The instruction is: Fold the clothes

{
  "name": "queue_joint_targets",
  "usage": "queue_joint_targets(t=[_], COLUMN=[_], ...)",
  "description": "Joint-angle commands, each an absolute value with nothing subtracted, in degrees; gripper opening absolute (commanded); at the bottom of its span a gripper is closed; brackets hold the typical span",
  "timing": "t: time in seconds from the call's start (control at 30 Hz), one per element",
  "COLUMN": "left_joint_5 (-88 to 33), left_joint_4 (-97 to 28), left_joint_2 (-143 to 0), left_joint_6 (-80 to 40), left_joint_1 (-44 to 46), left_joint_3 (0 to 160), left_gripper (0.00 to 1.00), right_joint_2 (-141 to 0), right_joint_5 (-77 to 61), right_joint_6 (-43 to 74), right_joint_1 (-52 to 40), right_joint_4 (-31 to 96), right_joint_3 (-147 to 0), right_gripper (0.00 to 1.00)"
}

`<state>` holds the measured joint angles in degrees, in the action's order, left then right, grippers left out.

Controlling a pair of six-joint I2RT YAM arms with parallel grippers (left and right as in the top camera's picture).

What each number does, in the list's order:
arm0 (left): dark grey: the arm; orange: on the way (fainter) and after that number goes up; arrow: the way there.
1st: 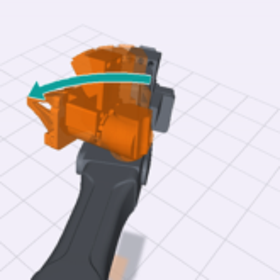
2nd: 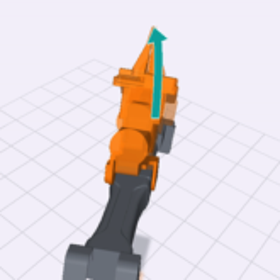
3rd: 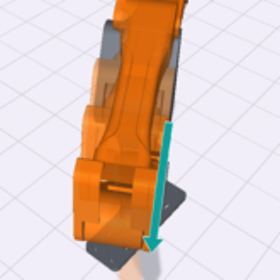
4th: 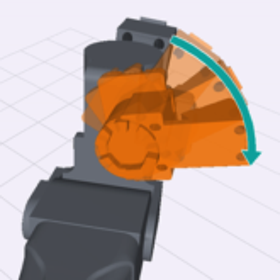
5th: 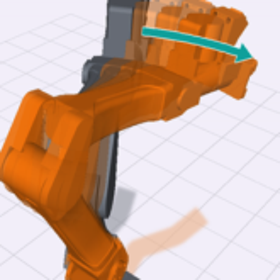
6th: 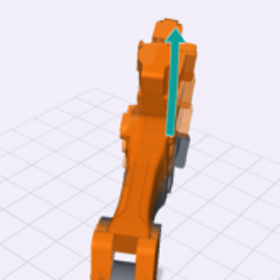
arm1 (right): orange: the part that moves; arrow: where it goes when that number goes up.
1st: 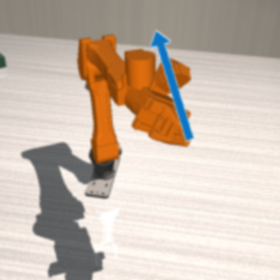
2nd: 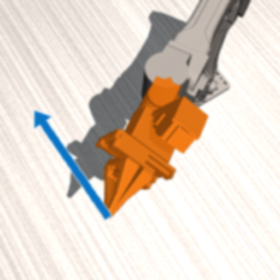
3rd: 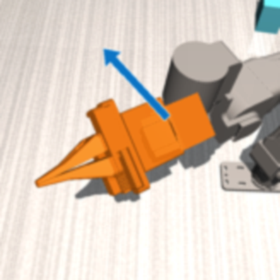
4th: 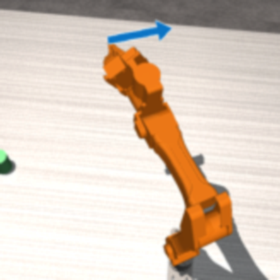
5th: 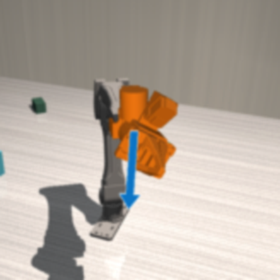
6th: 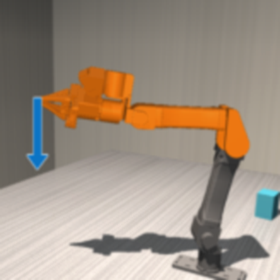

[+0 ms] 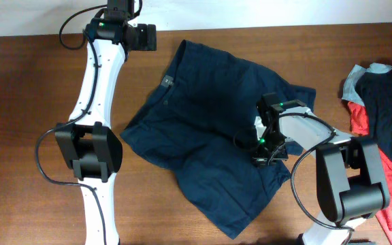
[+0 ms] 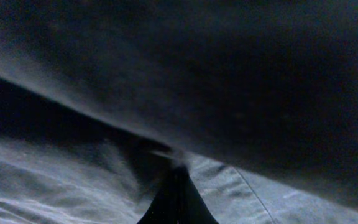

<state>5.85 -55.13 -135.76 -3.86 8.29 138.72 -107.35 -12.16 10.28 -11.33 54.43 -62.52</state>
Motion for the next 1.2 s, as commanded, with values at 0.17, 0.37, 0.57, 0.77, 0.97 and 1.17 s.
queue_joint_targets(t=[0.17, 0.37, 0.57, 0.77, 0.97, 1.17], left_joint_5=[6.0, 6.0, 6.0, 6.0, 6.0, 6.0], left_joint_4=[-55.2, -55.2, -55.2, -55.2, -55.2, -55.2], left_joint_2=[-136.09, -136.09, -136.09, -136.09, -136.09, -136.09], left_joint_6=[-2.94, -2.94, -2.94, -2.94, -2.94, -2.94], left_joint_1=[8.21, 8.21, 8.21, 8.21, 8.21, 8.21], left_joint_3=[138.78, 138.78, 138.78, 138.78, 138.78, 138.78], left_gripper=[0.99, 0.99, 0.99, 0.99, 0.99, 0.99], right_joint_2=[-107.2, -107.2, -107.2, -107.2, -107.2, -107.2], right_joint_5=[-10.28, 1.34, 6.9, 8.45, 8.45, 8.4], right_joint_6=[10.04, 15.53, 17.08, 17.39, 14.98, 12.38], right_joint_1=[-12.45, -12.36, -11.42, -6.26, -1.34, 1.5], right_joint_4=[48.82, 47.92, 47.99, 47.4, 44.77, 39.83], right_joint_3=[-57.69, -55.7, -55.7, -56.14, -58.57, -62.43], right_gripper=[0.04, 0.04, 0.05, 0.04, 0.04, 0.05])
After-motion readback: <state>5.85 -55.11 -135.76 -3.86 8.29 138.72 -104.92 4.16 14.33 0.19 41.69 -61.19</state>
